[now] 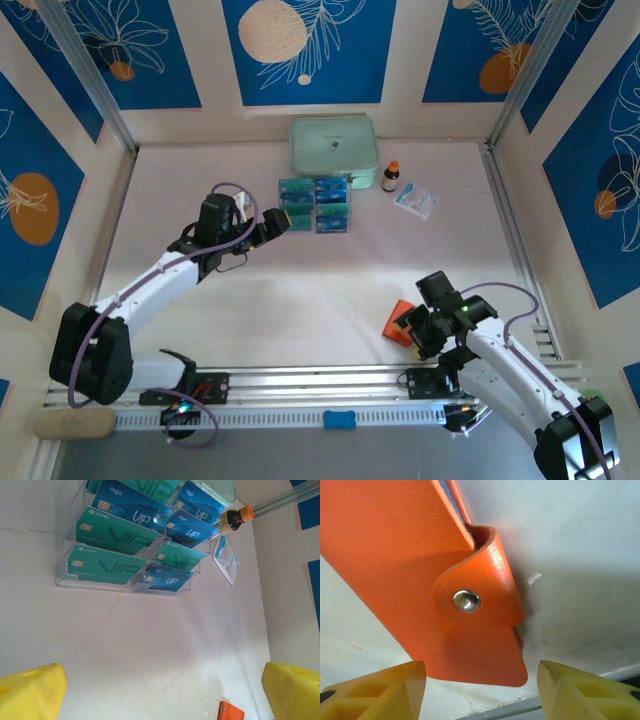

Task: Put the credit cards into the card holder
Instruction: Pick up the card holder from the bottom-right of the table.

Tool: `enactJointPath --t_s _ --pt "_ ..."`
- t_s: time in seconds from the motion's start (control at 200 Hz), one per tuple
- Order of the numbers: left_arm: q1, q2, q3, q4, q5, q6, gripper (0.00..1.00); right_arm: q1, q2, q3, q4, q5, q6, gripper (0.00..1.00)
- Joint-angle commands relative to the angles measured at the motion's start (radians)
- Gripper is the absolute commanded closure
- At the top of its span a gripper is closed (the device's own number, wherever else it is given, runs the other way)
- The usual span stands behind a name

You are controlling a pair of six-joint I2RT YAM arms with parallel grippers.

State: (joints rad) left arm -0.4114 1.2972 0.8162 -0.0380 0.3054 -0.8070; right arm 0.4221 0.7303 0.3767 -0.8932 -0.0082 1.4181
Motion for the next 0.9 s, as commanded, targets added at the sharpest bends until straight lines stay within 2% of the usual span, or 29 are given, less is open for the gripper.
enactJointPath --t_s 0.0,0.13,0.415,0.53,0.6,0.775,0.895 --pt "-0.016 -0.002 0.015 0.027 0.002 -0.011 0.0 0.01 0.001 -0.034 0.026 -0.033 0.048 0.45" --pt "-0.02 -0.005 0.015 0.027 0.0 -0.011 0.0 0.027 0.001 -0.032 0.023 -0.014 0.068 0.47" --pt "-0.027 -0.006 0.015 0.033 0.001 -0.015 0.0 0.037 -0.024 -0.037 0.015 0.001 0.081 0.66" --pt "-0.029 -0.01 0.015 0.033 0.001 -0.015 0.0 0.037 -0.042 -0.038 0.003 0.005 0.089 0.66" --pt "-0.029 -0.009 0.016 0.034 0.003 -0.014 0.0 0.037 -0.05 -0.039 0.001 0.007 0.093 0.81" --pt "-0.029 -0.009 0.017 0.037 0.004 -0.013 0.0 0.037 -0.059 -0.042 0.001 0.005 0.092 1.0" --pt "-0.029 -0.012 0.015 0.035 0.005 -0.012 0.0 0.037 -0.067 -0.017 0.016 0.009 0.055 1.0"
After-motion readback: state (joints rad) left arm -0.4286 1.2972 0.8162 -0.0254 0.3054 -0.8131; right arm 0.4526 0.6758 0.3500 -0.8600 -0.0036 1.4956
